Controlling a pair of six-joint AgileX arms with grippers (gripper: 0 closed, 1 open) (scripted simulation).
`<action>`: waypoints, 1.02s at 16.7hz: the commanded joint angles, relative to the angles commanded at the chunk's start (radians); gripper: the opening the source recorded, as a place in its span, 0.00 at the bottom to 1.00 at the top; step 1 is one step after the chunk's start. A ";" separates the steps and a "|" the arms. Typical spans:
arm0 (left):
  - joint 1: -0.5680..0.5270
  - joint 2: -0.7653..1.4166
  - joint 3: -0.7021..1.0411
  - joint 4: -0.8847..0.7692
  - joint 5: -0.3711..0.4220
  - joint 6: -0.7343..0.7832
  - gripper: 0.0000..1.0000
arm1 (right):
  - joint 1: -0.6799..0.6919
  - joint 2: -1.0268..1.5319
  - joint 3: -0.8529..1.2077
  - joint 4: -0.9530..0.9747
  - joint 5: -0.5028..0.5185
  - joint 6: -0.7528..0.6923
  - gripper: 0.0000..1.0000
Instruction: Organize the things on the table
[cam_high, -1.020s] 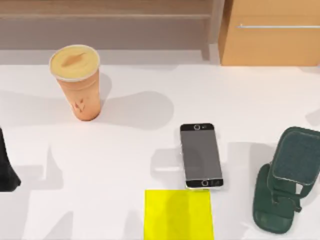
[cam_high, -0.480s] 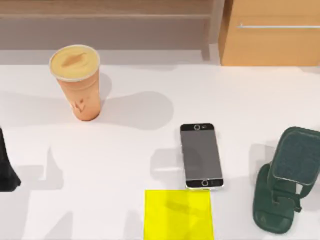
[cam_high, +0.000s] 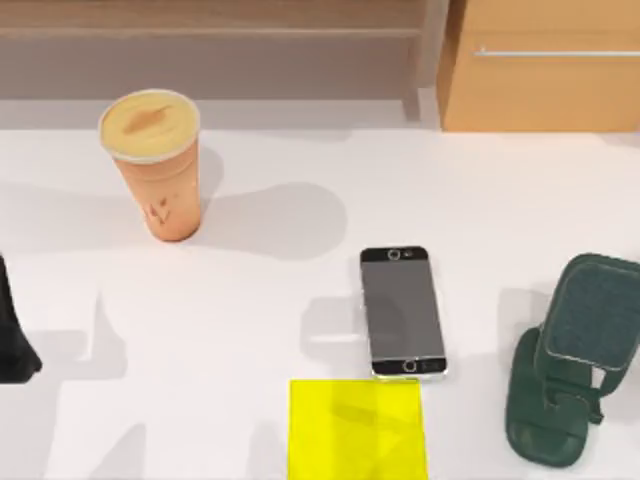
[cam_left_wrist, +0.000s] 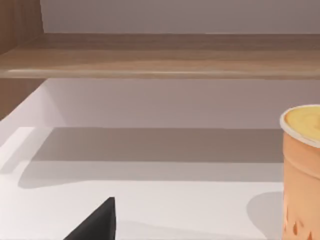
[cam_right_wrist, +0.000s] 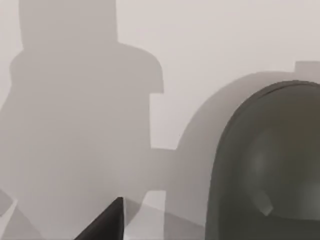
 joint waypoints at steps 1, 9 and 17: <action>0.000 0.000 0.000 0.000 0.000 0.000 1.00 | 0.000 0.000 0.000 0.000 0.000 0.000 0.62; 0.000 0.000 0.000 0.000 0.000 0.000 1.00 | 0.000 0.000 0.000 0.000 0.000 0.000 0.02; 0.000 0.000 0.000 0.000 0.000 0.000 1.00 | 0.000 0.000 0.000 0.000 0.000 0.000 0.00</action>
